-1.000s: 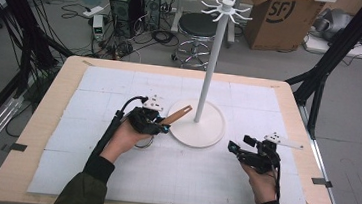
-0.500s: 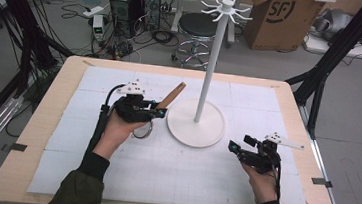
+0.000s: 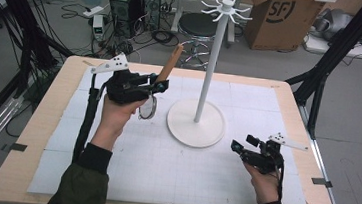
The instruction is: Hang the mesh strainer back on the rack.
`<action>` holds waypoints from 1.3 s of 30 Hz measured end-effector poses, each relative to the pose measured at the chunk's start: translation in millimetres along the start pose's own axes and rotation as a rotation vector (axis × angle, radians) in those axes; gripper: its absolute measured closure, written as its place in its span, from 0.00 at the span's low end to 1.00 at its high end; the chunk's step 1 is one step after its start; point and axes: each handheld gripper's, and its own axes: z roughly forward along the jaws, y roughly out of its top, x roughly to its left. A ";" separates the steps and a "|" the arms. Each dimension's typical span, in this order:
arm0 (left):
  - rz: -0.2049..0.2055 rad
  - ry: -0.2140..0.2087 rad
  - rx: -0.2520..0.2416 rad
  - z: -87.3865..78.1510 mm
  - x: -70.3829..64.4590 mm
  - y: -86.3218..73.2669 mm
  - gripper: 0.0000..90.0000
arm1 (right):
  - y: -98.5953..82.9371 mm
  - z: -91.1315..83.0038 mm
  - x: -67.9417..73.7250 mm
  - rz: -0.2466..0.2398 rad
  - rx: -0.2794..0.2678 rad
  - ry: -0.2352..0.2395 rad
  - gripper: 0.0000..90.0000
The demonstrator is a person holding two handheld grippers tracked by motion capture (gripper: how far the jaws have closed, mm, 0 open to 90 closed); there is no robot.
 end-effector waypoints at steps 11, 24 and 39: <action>0.039 -0.011 -0.044 13.8 -7.6 22.2 0.77 | 0.3 -0.6 1.8 0.002 -0.009 0.025 0.17; 0.028 -0.025 -0.106 15.3 -4.0 27.3 0.77 | 0.2 4.3 0.2 0.008 0.001 0.033 0.17; 0.034 -0.077 -0.195 33.5 -11.9 38.7 0.77 | 0.0 7.0 -3.3 0.015 0.008 0.028 0.17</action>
